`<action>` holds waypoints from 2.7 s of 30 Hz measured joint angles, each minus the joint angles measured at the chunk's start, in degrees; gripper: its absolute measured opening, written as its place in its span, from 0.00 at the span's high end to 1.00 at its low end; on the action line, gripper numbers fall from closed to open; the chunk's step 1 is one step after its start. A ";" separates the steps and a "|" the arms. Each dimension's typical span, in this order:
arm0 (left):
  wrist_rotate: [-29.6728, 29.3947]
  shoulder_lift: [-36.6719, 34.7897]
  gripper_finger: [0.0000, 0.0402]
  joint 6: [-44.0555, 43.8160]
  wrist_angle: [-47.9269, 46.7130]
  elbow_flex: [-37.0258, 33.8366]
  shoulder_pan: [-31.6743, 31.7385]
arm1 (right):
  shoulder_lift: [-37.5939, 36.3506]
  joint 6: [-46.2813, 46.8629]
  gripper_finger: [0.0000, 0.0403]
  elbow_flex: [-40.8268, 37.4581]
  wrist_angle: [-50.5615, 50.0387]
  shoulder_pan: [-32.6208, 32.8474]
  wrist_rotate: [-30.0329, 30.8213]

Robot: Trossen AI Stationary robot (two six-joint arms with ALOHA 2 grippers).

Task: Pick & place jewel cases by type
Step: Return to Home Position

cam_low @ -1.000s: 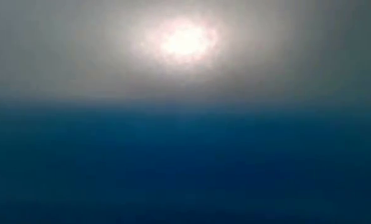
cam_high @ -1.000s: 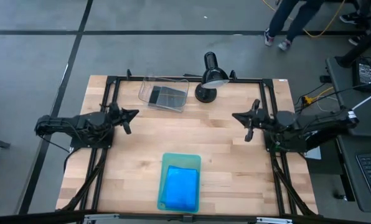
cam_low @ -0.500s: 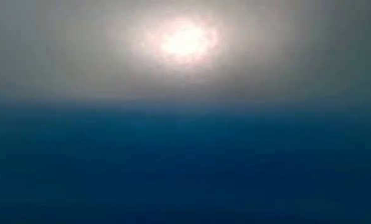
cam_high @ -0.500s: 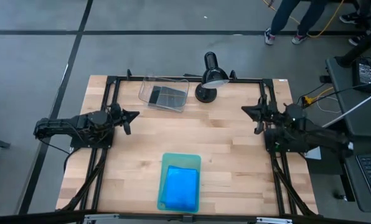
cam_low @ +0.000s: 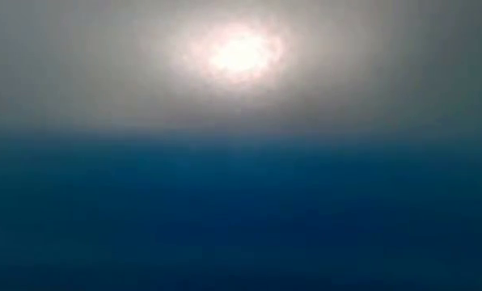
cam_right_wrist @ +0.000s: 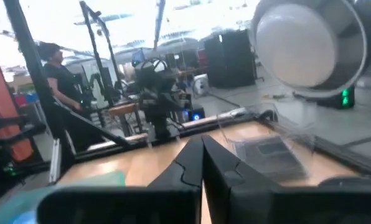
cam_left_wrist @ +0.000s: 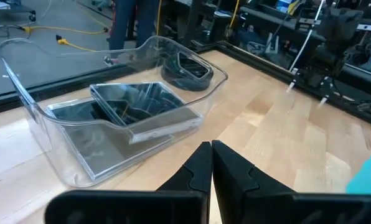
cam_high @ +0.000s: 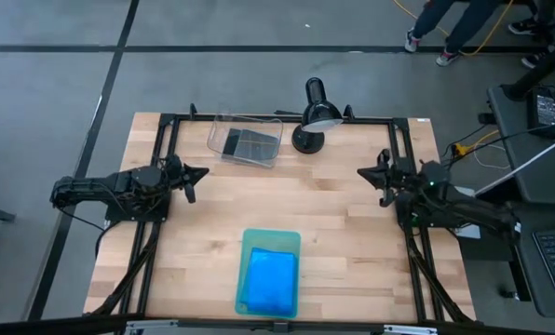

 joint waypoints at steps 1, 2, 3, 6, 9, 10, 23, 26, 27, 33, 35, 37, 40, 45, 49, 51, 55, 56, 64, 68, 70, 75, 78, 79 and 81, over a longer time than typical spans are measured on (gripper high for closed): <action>0.00 0.00 0.99 0.00 0.00 0.00 -0.01 | 0.00 1.01 0.99 0.07 -0.45 0.06 -0.13; 0.00 0.00 0.98 0.02 0.02 0.00 0.00 | 0.27 1.14 0.99 0.12 -0.66 0.31 -0.41; -0.02 0.02 0.98 0.02 0.00 0.00 0.00 | 0.44 1.13 0.99 0.08 -1.18 0.78 -0.52; -0.03 0.00 0.98 0.04 0.03 0.00 0.00 | 0.93 0.42 0.99 0.05 -2.87 3.31 -0.14; -0.02 0.00 0.99 0.07 0.04 0.00 0.00 | 1.22 -0.77 0.99 0.05 -5.19 7.07 2.61; -0.02 0.00 0.99 0.07 0.02 0.00 0.00 | 1.22 -1.63 0.99 0.05 -6.72 8.42 4.17; -0.02 0.00 0.99 0.08 0.04 0.00 0.00 | 5.41 -8.19 0.99 0.05 -8.63 16.08 11.79; -0.02 0.00 0.99 0.07 0.04 0.00 0.00 | 6.73 -7.53 0.99 0.05 -8.61 16.07 11.83; -0.03 0.00 0.99 0.07 0.04 0.00 0.00 | 6.94 -6.51 0.98 0.05 -8.58 16.05 11.83; -0.04 0.00 0.98 0.09 0.04 0.00 0.00 | 8.36 0.36 0.95 0.05 -8.50 16.05 11.81; -0.04 0.00 0.98 0.08 0.04 0.00 -0.01 | 8.92 2.55 0.95 0.05 -8.52 16.05 11.59; -0.03 0.00 0.99 0.07 0.04 0.00 0.00 | 9.29 2.60 0.96 0.05 -8.47 16.05 11.53; -0.04 0.00 0.99 0.07 0.04 0.00 0.00 | 9.41 2.74 0.97 0.05 -8.48 16.05 11.48; -0.03 0.00 0.98 0.07 0.04 0.00 0.00 | 9.41 2.65 0.97 0.05 -8.49 16.05 11.37; -0.04 0.00 0.99 0.07 0.04 0.00 0.00 | 9.41 2.41 0.97 0.05 -8.49 16.05 11.38; -0.04 0.00 0.99 0.07 0.04 0.00 -0.02 | 9.41 2.63 0.97 0.05 -8.49 16.05 11.38; -0.04 0.00 0.99 0.07 0.04 0.00 0.00 | 9.41 2.46 0.97 0.05 -8.49 16.05 11.37; -0.04 0.00 0.98 0.07 0.04 0.00 0.00 | 9.41 2.63 0.97 0.05 -8.50 16.05 11.38; -0.03 0.00 0.99 0.07 0.04 0.00 0.00 | 9.41 2.41 0.97 0.05 -8.50 16.05 11.38; -0.04 0.00 0.99 0.07 0.04 0.00 0.00 | 9.41 2.61 0.97 0.05 -8.50 16.05 11.38; -0.02 0.00 0.98 0.08 0.04 0.00 0.00 | 9.41 2.37 0.97 0.05 -8.50 16.05 11.38; -0.02 0.00 0.98 0.08 0.04 0.00 0.00 | 9.41 2.46 0.97 0.05 -8.50 16.05 11.38; -0.03 0.00 0.99 0.07 0.04 0.00 0.00 | 9.41 2.59 0.97 0.05 -8.50 16.05 11.38; -0.04 0.00 0.99 0.07 0.04 0.00 0.00 | 9.41 2.54 0.97 0.05 -8.50 16.05 11.38; -0.02 0.00 0.99 0.07 0.04 0.00 0.00 | 9.41 2.53 0.97 0.05 -8.50 16.04 11.38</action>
